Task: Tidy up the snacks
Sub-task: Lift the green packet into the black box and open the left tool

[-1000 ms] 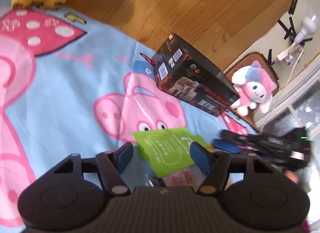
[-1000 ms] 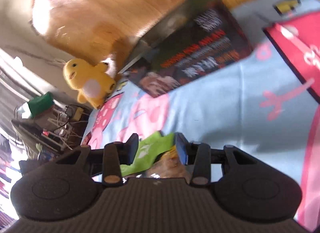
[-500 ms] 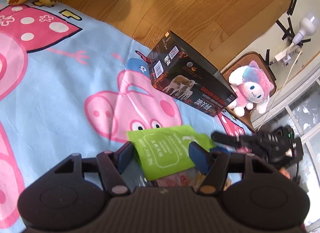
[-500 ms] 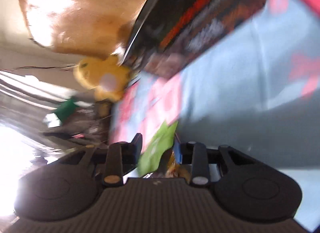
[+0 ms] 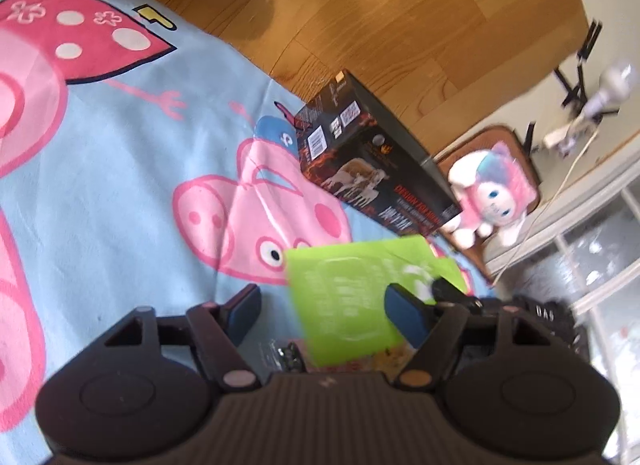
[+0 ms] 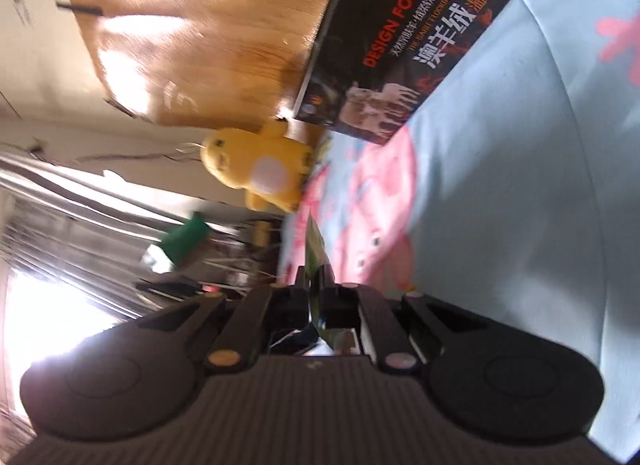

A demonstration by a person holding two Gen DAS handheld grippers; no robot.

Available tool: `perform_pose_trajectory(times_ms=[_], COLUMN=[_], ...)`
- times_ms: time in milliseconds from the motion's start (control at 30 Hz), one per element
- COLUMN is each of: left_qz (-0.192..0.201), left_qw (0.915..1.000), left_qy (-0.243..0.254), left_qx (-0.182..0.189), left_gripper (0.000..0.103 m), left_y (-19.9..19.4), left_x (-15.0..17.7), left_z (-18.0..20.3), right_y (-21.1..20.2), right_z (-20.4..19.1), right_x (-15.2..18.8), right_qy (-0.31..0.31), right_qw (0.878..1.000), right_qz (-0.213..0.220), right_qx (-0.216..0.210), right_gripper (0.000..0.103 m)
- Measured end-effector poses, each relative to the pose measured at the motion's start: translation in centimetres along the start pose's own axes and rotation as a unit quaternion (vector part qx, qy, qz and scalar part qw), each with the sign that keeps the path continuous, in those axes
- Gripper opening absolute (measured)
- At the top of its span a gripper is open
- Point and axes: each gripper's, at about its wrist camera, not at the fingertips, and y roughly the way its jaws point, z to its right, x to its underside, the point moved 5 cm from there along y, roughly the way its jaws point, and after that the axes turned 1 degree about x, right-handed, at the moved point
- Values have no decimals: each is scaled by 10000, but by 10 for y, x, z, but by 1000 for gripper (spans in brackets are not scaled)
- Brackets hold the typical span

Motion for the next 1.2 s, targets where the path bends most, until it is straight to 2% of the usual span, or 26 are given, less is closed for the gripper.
perform_pose_trajectory(times_ms=[133,167,267,333,400,500,633,800,933,967,1000,1067,1100,1133,1167,1200], left_qz=[73,81,8,107,102,98,252,214,207,234,235,139,93,75,92,112], left_qw=[9991,9987,9978,9983,9977,9960,9919,9894,9875,9870,9860,9836,9828,9819,9808,9799], left_qy=[-126,-100,149,423,488,696,1148,1379,1547,1588,1645,1745,1777,1818,1867,1904], left_qx=[398,498,643,396,455,554,487,392,203,59,-170,-431,-487,-520,-556,-585], left_gripper=[78,73,47,44,37,37,38,39,41,42,43,44,44,44,44,44], left_y=[-5,-4,3,8,12,20,43,94,133,141,150,163,167,168,167,165], left_x=[-2,-3,-3,-6,-14,-30,-63,-106,-121,-124,-125,-122,-119,-115,-111,-108], left_z=[7,11,33,44,54,71,102,127,132,130,128,123,120,119,118,117], right_y=[-18,-20,-24,-29,-39,-48,-47,-36,-22,-17,-12,-6,-3,-2,-2,-4], right_z=[1,1,-1,-4,-13,-34,-67,-84,-79,-74,-73,-68,-67,-66,-65,-63], right_x=[-3,-4,-7,-10,-17,-27,-48,-83,-108,-113,-115,-116,-114,-111,-107,-103], right_qy=[328,327,235,133,-169,-789,-1800,-2771,-3351,-3559,-3830,-4246,-4435,-4572,-4682,-4691], right_qw=[9982,9980,9985,9985,9983,9936,9726,9283,8885,8729,8500,8040,7832,7694,7595,7584], right_qz=[151,170,181,283,488,812,1367,1951,2182,2239,2335,2487,2568,2642,2714,2751], right_qx=[-479,-514,-470,-443,-286,-40,538,1529,2252,2475,2763,3340,3521,3594,3610,3593], right_gripper=[7,7,7,7,7,7,9,9,14,19,24,52,58,63,63,63])
